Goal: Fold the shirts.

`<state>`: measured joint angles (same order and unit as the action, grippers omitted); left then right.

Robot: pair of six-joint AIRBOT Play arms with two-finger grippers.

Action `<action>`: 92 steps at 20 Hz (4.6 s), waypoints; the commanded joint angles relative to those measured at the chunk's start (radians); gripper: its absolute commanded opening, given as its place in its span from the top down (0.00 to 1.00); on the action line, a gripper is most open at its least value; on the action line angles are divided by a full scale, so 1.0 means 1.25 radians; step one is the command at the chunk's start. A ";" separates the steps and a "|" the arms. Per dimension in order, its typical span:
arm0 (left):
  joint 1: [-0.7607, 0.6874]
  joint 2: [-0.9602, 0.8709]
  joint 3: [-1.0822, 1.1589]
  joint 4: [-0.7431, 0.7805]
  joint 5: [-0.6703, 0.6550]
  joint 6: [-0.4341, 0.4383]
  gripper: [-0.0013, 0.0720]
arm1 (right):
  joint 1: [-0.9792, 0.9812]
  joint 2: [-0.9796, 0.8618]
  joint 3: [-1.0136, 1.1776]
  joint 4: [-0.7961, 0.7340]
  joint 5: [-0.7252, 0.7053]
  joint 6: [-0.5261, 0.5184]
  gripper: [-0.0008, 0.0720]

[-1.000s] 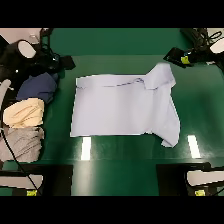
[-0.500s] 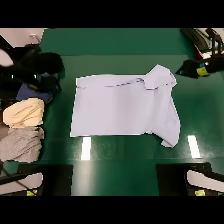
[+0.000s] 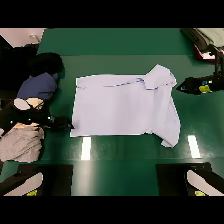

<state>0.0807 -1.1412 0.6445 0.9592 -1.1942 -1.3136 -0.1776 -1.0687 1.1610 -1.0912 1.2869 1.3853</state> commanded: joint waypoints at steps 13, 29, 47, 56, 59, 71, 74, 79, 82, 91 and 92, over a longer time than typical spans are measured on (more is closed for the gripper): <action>-0.076 0.006 -0.016 -0.061 0.067 -0.011 0.95 | -0.052 0.043 -0.032 -0.024 0.084 -0.003 0.68; -0.076 0.065 0.173 0.006 0.042 -0.020 0.95 | -0.279 -0.225 -0.313 0.062 0.015 -0.146 0.37; 0.024 0.066 1.009 0.008 0.003 -0.062 0.95 | -0.254 0.144 0.234 0.312 -0.162 -0.103 0.96; 0.024 0.226 1.232 -0.004 0.068 -0.080 0.95 | -0.254 0.227 0.661 0.173 -0.083 -0.002 0.96; 0.024 0.253 1.230 0.002 0.047 -0.080 0.95 | -0.254 0.203 0.763 0.070 0.013 0.044 0.97; 0.020 -0.004 0.710 0.039 -0.190 -0.102 0.95 | -0.078 -0.189 0.492 -0.093 0.368 0.127 0.97; 0.020 -0.116 0.677 0.038 -0.130 -0.078 0.95 | 0.001 -0.310 0.435 -0.157 0.302 0.129 0.97; 0.020 -0.224 0.677 0.020 0.184 0.009 0.95 | 0.056 -0.444 0.420 -0.155 -0.016 0.131 0.97; 0.020 -0.274 0.677 0.020 0.329 0.012 0.95 | 0.073 -0.482 0.419 -0.155 -0.208 0.143 0.97; 0.020 -0.375 0.677 0.022 0.371 0.061 0.95 | 0.074 -0.492 0.417 -0.157 -0.420 0.153 0.97; 0.020 -0.375 0.678 0.022 0.353 0.078 0.95 | 0.074 -0.492 0.417 -0.157 -0.398 0.145 0.97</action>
<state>0.1051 -1.5902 1.4914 0.9821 -0.7311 -1.2583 -0.0860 -1.6806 1.6836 -1.2831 0.8051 1.5761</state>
